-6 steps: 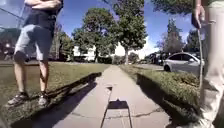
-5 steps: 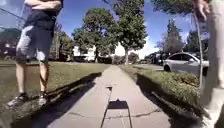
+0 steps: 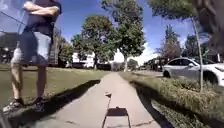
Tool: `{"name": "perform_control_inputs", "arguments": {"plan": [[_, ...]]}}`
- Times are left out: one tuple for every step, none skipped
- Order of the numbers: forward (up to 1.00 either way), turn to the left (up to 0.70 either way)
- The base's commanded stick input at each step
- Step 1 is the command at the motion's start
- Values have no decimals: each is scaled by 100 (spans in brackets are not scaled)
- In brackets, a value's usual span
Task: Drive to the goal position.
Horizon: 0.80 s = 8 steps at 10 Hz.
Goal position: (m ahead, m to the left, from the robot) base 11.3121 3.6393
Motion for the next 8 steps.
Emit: {"name": "perform_control_inputs", "arguments": {"plan": [[70,0],[70,0],[70,0],[70,0],[70,0],[70,0],[70,0],[70,0]]}}
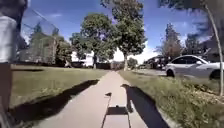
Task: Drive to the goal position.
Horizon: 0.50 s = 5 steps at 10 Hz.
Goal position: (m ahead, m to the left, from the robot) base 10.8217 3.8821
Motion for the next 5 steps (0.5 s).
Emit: {"name": "perform_control_inputs", "arguments": {"plan": [[70,0],[70,0],[70,0],[70,0],[70,0]]}}
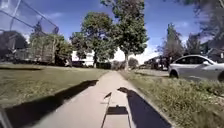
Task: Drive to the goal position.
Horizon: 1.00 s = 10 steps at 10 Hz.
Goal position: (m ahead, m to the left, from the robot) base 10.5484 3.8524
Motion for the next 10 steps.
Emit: {"name": "perform_control_inputs", "arguments": {"plan": [[70,0],[70,0],[70,1],[70,2],[70,6],[70,15],[70,12],[70,0],[70,0],[70,0]]}}
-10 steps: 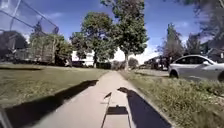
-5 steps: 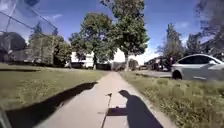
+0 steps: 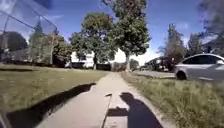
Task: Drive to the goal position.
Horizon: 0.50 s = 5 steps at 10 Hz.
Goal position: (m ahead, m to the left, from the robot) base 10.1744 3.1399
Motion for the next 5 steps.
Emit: {"name": "perform_control_inputs", "arguments": {"plan": [[70,0],[70,0],[70,0],[70,0],[70,0]]}}
